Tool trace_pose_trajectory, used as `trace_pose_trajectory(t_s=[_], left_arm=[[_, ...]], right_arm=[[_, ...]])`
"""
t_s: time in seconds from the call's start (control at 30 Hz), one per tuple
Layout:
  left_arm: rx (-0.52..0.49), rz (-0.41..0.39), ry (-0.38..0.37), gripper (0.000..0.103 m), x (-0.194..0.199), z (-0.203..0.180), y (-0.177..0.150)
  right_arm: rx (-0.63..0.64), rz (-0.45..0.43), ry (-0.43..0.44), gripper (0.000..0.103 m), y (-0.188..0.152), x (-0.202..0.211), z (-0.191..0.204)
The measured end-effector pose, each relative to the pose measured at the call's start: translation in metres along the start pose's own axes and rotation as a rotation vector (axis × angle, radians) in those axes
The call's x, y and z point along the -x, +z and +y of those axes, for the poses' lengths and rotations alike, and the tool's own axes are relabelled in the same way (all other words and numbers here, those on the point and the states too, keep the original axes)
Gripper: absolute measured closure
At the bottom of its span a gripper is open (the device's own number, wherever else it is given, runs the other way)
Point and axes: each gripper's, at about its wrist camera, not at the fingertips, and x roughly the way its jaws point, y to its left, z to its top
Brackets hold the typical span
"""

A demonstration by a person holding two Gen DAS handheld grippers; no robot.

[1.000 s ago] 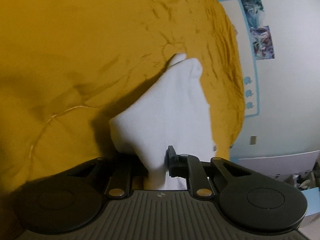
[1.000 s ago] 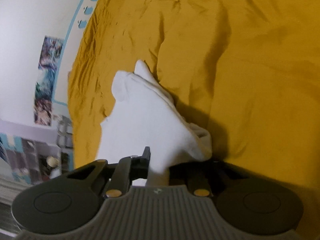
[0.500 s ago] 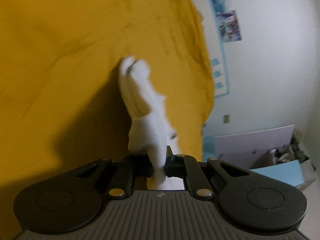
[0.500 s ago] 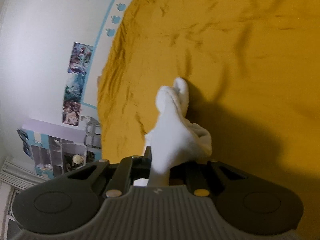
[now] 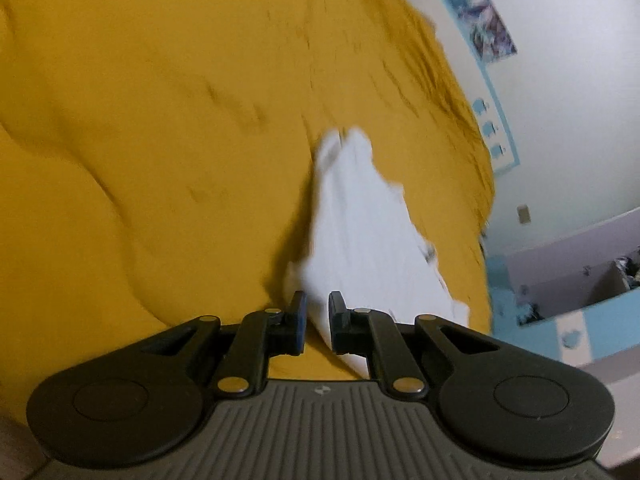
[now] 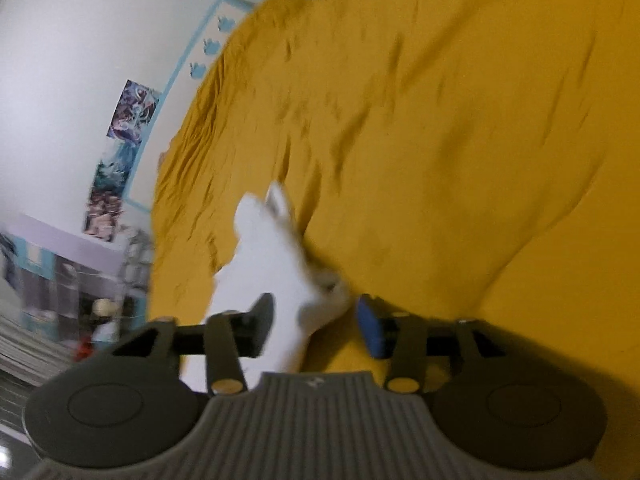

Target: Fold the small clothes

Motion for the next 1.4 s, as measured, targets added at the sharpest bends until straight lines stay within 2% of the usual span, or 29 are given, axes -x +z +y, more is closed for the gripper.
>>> trace_pose_trajectory(t_s=[0.03,0.07,0.1,0.13,0.17,0.27,0.33,0.4,0.47,0.5,0.53,0.57,0.63,0.67,0.7,0.73,0.77,0.8,0.87,0.97,1.03,1.1,1.17,1.23,1.3,1.37,1.4], left_arm=[[-0.013,-0.034,0.005,0.092,0.006,0.000,0.005],[-0.025,-0.056,0.003,0.084,0.008,-0.001,0.011],[-0.038,-0.056,0.000,0.062,0.005,-0.001,0.019],[-0.047,-0.038,0.002,0.051,-0.001,-0.003,0.024],[-0.048,-0.021,0.017,0.046,-0.007,-0.003,0.027],[-0.073,0.030,0.018,0.047,-0.029,-0.011,0.027],[-0.107,0.050,0.020,0.047,-0.038,-0.016,0.023],[-0.133,0.055,0.025,0.047,-0.046,-0.024,0.019],[-0.143,0.054,0.005,0.048,-0.048,-0.027,0.016],[-0.140,0.056,-0.010,0.056,-0.049,-0.028,0.014],[-0.139,0.052,-0.015,0.058,-0.048,-0.028,0.012],[-0.142,0.052,-0.006,0.065,-0.049,-0.029,0.010],[-0.142,0.057,-0.002,0.083,-0.050,-0.028,0.008],[-0.138,0.064,-0.008,0.095,-0.052,-0.028,0.007],[-0.136,0.076,-0.011,0.098,-0.055,-0.029,0.006],[-0.138,0.083,-0.007,0.099,-0.056,-0.028,0.005],[-0.144,0.091,-0.005,0.099,-0.056,-0.028,0.004],[-0.149,0.109,-0.005,0.100,-0.057,-0.027,0.003],[-0.139,0.137,-0.014,0.100,-0.059,-0.027,0.005],[-0.122,0.149,-0.049,0.100,-0.048,-0.025,0.017],[-0.154,0.159,-0.042,0.100,-0.036,-0.026,0.024],[-0.216,0.189,0.033,0.100,-0.035,-0.022,0.024],[-0.227,0.242,0.074,0.100,-0.045,-0.012,0.019],[-0.215,0.260,0.086,0.100,-0.055,-0.001,0.015],[-0.175,0.256,0.065,0.099,-0.055,0.005,0.017],[-0.164,0.243,0.062,0.095,-0.046,0.003,0.020],[-0.178,0.233,0.087,0.094,-0.039,-0.001,0.023]], right_arm=[[0.040,-0.015,-0.003,0.051,0.004,0.006,0.001],[0.068,-0.019,-0.001,0.051,0.009,0.008,0.001],[0.089,-0.020,0.000,0.051,0.014,0.009,0.002],[0.106,-0.022,0.001,0.051,0.019,0.008,0.001],[0.133,-0.030,0.004,0.051,0.022,0.005,0.005],[0.215,-0.052,-0.023,0.049,0.029,-0.007,0.012],[0.241,-0.025,-0.031,0.049,0.029,-0.016,0.012],[0.260,-0.003,-0.021,0.049,0.025,-0.028,0.021],[0.291,-0.016,-0.038,0.049,0.021,-0.035,0.027],[0.311,-0.029,-0.046,0.049,0.019,-0.037,0.030],[0.327,-0.033,-0.050,0.049,0.018,-0.041,0.032],[0.337,-0.026,-0.053,0.049,0.016,-0.045,0.034],[0.352,0.001,-0.048,0.049,0.014,-0.054,0.037],[0.362,0.013,-0.047,0.049,0.013,-0.058,0.037],[0.373,0.027,-0.046,0.050,0.011,-0.061,0.038],[0.383,0.044,-0.039,0.055,0.008,-0.067,0.041],[0.396,0.063,-0.010,0.085,0.006,-0.070,0.041],[0.408,0.082,0.022,0.103,0.003,-0.072,0.042],[0.419,0.064,0.061,0.103,0.000,-0.070,0.042],[0.360,0.024,0.101,0.103,0.009,-0.056,0.038],[0.343,0.031,0.114,0.103,0.016,-0.048,0.035],[0.380,0.060,0.071,0.103,0.015,-0.049,0.031],[0.393,0.107,0.008,0.103,0.009,-0.058,0.023],[0.339,0.144,-0.013,0.103,0.007,-0.068,0.010],[0.293,0.124,-0.004,0.103,0.008,-0.068,0.004],[0.290,0.091,-0.020,0.080,0.011,-0.063,0.010],[0.306,0.071,-0.033,0.075,0.013,-0.059,0.015]])
